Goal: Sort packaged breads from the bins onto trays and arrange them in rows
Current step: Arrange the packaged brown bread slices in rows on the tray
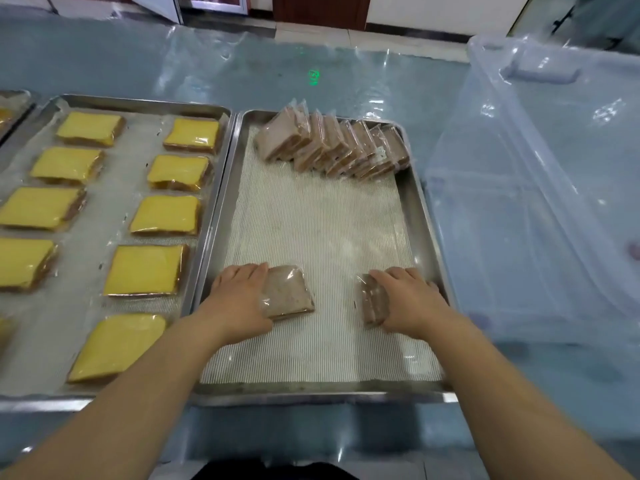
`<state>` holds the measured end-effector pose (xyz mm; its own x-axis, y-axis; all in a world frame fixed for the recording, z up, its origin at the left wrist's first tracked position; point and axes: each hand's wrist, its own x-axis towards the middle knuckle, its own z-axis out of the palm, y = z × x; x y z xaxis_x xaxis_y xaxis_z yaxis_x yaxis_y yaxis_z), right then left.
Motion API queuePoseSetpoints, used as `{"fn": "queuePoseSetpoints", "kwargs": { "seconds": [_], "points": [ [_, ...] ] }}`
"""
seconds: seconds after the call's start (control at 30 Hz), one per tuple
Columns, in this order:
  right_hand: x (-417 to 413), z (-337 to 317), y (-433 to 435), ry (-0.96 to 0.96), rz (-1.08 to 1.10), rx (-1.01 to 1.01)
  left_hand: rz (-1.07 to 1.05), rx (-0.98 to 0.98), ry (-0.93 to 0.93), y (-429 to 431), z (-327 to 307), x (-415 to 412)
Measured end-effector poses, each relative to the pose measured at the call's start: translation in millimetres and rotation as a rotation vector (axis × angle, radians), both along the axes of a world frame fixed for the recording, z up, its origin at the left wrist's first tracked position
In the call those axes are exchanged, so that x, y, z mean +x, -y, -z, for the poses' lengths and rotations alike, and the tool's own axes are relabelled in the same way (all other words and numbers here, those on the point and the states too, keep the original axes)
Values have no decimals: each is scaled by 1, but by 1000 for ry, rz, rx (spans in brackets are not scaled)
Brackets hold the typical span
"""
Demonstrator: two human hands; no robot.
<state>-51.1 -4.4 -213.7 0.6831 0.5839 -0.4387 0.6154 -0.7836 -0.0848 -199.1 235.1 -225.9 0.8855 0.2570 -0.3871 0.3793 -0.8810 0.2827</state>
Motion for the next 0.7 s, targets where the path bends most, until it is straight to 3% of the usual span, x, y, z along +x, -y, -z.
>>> {"fn": "queuePoseSetpoints", "kwargs": {
  "seconds": [0.43,0.7],
  "points": [
    [-61,-2,32,1,71,-18,182,-16,-16,11,-4,-50],
    [-62,-11,31,-194,147,-100,254,-3,-104,6,-5,-55]
  ]
}}
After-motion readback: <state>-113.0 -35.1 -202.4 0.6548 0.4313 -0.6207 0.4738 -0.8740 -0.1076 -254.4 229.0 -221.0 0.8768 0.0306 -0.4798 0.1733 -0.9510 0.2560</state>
